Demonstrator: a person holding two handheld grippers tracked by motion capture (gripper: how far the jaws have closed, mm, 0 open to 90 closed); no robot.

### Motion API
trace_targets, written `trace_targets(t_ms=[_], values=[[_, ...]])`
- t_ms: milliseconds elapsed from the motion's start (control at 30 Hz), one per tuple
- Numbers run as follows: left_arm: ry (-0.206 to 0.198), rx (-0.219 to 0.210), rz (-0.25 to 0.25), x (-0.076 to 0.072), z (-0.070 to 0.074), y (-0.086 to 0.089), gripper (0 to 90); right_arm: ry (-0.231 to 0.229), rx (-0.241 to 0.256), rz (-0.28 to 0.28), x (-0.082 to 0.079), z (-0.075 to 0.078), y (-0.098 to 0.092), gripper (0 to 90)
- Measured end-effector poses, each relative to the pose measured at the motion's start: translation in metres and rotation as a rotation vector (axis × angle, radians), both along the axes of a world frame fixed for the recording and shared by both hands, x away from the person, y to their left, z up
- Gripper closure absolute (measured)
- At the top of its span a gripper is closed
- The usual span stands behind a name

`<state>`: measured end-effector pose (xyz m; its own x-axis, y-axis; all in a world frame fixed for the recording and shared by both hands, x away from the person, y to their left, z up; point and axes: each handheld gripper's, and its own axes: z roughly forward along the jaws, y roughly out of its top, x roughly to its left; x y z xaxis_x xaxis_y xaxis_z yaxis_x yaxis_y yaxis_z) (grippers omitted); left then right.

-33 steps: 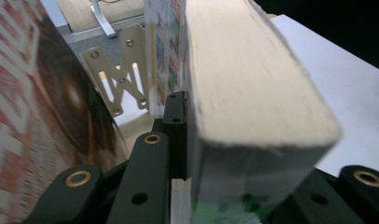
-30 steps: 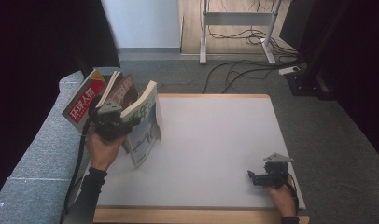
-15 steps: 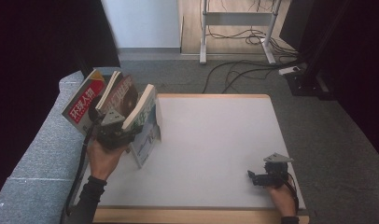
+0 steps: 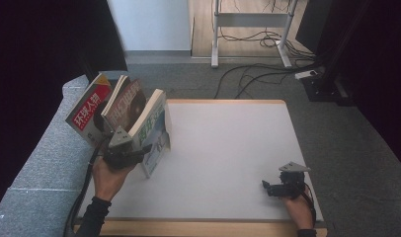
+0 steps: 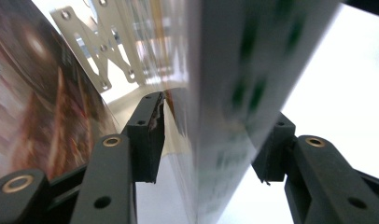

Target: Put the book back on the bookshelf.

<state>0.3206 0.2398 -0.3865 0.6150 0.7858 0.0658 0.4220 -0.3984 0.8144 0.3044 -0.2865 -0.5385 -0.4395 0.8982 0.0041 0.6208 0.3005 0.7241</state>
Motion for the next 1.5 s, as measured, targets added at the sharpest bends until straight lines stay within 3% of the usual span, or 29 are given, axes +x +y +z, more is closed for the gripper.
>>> trace_targets(t_ms=[400, 700, 800, 967, 1200, 1500], values=[[0.052, -0.015, -0.004, -0.010, -0.034, 0.013, 56.2, 0.001, 0.001, -0.001, 0.000, 0.000, 0.000, 0.0], [0.086, -0.010, -0.003, -0.018, -0.050, 0.019, 62.0, 0.001, 0.001, -0.001, 0.000, 0.000, 0.000, 0.0], [0.083, 0.001, 0.004, -0.018, -0.051, 0.020, 67.8, 0.001, 0.001, -0.001, 0.000, 0.000, 0.000, 0.0], [0.082, 0.003, 0.011, -0.015, -0.050, 0.013, 68.4, 0.001, 0.001, -0.001, 0.000, 0.000, 0.000, 0.0], [0.084, 0.033, 0.018, -0.003, -0.047, 0.001, 68.7, 0.001, 0.002, -0.001, 0.000, 0.000, 0.000, 0.0], [0.093, 0.030, 0.048, 0.019, -0.046, -0.008, 68.6, 0.001, 0.002, -0.001, 0.000, 0.000, 0.000, 0.0]])
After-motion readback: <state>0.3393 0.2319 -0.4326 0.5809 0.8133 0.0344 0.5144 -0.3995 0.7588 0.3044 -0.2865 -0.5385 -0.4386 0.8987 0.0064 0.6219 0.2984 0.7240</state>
